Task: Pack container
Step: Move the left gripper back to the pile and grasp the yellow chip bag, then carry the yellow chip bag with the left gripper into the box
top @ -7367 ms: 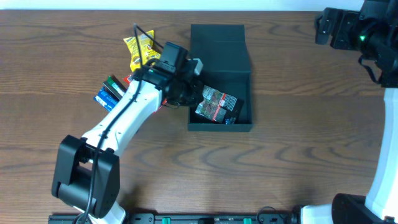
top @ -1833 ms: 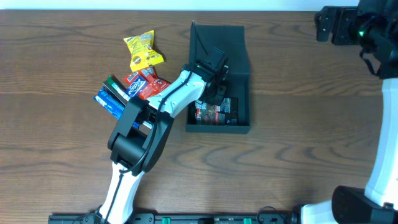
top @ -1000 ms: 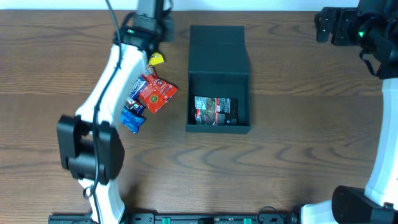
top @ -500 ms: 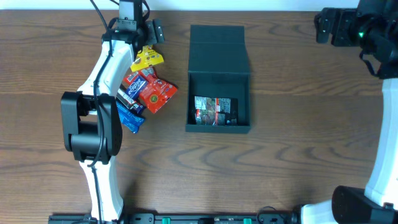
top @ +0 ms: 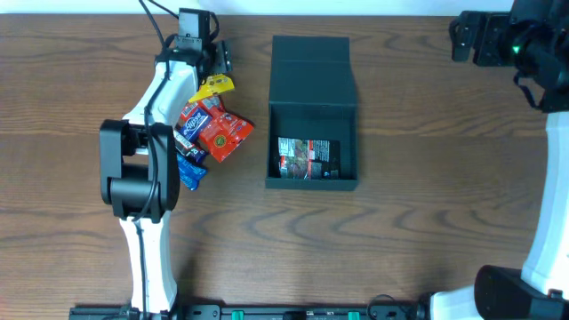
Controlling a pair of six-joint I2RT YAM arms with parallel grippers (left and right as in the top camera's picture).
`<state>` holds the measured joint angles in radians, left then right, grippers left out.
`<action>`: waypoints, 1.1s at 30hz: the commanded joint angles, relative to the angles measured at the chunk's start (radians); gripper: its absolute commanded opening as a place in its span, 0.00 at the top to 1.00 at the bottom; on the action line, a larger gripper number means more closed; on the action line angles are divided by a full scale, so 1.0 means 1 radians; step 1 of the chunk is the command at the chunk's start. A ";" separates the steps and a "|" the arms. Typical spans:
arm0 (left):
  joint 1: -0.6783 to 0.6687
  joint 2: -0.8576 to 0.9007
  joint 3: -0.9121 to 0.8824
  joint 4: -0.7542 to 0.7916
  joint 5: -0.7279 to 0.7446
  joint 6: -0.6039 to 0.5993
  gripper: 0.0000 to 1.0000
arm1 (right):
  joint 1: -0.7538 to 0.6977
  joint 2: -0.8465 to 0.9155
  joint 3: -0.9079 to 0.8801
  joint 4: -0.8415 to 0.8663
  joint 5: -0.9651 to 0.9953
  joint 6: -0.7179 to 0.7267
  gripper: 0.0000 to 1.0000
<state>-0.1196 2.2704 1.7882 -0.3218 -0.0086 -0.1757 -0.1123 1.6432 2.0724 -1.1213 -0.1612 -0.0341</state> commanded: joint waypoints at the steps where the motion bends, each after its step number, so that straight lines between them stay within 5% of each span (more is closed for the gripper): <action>1: 0.002 0.013 -0.005 -0.021 -0.024 0.016 0.22 | -0.005 0.006 -0.007 -0.006 -0.004 0.012 0.01; 4: 0.002 0.020 -0.005 -0.050 -0.024 0.016 0.22 | -0.005 0.006 -0.007 -0.011 -0.004 0.011 0.01; 12: 0.002 0.025 -0.005 -0.079 -0.024 0.028 0.49 | -0.005 0.006 -0.007 -0.018 -0.004 0.011 0.01; 15: 0.002 0.026 -0.005 -0.097 -0.024 0.043 0.49 | -0.005 0.006 -0.006 -0.023 -0.004 0.011 0.01; 18: 0.002 0.029 -0.005 -0.106 -0.024 0.049 0.32 | -0.005 0.006 -0.006 -0.025 -0.004 0.011 0.01; 22: 0.002 0.035 -0.005 -0.114 -0.025 0.049 0.33 | -0.005 0.006 -0.006 -0.024 -0.004 0.011 0.01; 26: 0.002 0.036 -0.005 -0.117 -0.026 0.049 0.54 | -0.005 0.006 -0.007 -0.024 -0.004 0.011 0.01; 30: 0.002 0.040 -0.005 -0.124 -0.026 0.049 0.89 | -0.005 0.006 -0.006 -0.028 -0.004 0.011 0.01; 33: 0.002 0.039 -0.005 -0.125 -0.026 0.053 0.94 | -0.005 0.006 -0.007 -0.031 -0.004 0.011 0.01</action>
<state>-0.1184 2.2833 1.7901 -0.4297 -0.0418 -0.1280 -0.1123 1.6432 2.0720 -1.1465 -0.1612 -0.0338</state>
